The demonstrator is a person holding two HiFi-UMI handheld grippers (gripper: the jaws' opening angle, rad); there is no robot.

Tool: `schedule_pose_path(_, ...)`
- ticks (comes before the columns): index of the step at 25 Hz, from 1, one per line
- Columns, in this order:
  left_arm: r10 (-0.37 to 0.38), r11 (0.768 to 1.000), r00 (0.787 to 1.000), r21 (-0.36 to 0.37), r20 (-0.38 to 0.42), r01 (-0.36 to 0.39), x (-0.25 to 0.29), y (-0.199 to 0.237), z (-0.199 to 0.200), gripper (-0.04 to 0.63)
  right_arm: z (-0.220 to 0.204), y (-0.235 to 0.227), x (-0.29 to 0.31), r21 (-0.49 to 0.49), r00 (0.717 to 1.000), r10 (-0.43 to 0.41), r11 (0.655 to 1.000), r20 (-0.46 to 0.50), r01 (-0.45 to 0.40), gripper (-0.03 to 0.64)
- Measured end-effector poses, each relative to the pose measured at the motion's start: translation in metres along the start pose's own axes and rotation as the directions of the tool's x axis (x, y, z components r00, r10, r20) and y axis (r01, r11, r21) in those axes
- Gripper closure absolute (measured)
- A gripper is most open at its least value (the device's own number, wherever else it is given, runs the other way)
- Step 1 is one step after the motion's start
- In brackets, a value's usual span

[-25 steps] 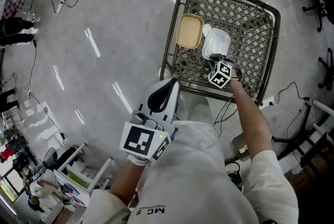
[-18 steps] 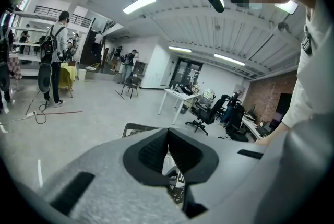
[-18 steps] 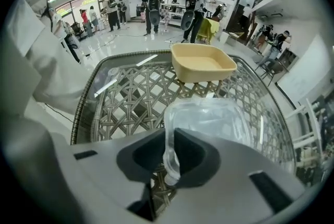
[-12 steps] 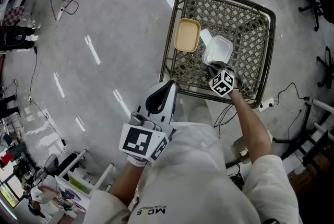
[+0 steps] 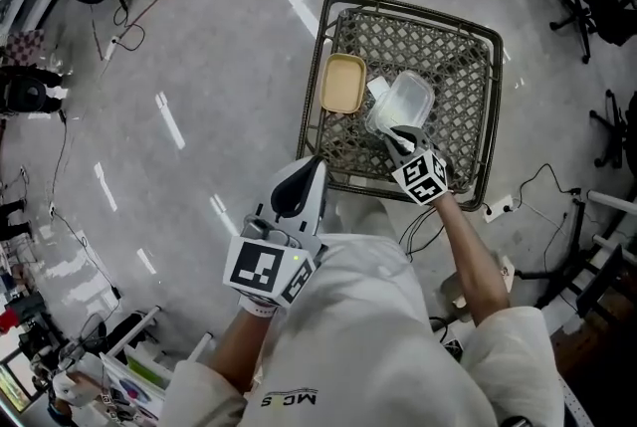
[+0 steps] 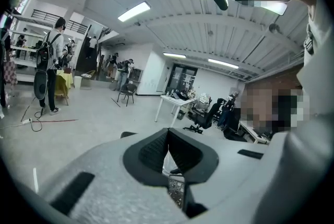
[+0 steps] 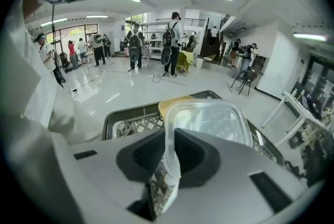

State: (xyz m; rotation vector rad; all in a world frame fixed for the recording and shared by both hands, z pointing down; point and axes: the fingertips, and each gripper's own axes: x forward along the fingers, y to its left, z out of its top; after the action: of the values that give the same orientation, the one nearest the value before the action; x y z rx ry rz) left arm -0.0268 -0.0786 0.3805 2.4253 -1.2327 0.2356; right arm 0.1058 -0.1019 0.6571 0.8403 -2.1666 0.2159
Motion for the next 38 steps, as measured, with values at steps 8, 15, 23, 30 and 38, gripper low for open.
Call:
schedule_pose_path(8,-0.002,1.000,0.999,0.001,0.038,0.002,-0.006,-0.008,0.003,0.571,0.062,-0.009,-0.073,0.116,0.982,-0.085,0.991,0.169,0.065,0.546)
schedule_pose_path(15,-0.009,1.000,0.997,0.007,0.077,0.008,-0.006,-0.011,0.011,0.571,0.121,-0.025,-0.148,0.151,0.923,-0.202,0.975,0.327,0.160,0.546)
schedule_pose_path(23,0.001,1.000,0.993,0.014,0.114,-0.003,-0.018,-0.012,0.022,0.571,0.183,-0.041,-0.237,0.206,0.800,-0.337,0.941,0.497,0.268,0.546)
schedule_pose_path(30,0.006,1.000,0.990,0.014,0.141,-0.008,-0.019,-0.012,0.032,0.571,0.196,-0.047,-0.285,0.267,0.715,-0.432,0.902,0.549,0.340,0.545)
schedule_pose_path(38,0.002,1.000,0.989,0.014,0.150,-0.004,-0.017,-0.009,0.035,0.571,0.184,-0.040,-0.290,0.316,0.694,-0.475,0.879,0.541,0.356,0.545)
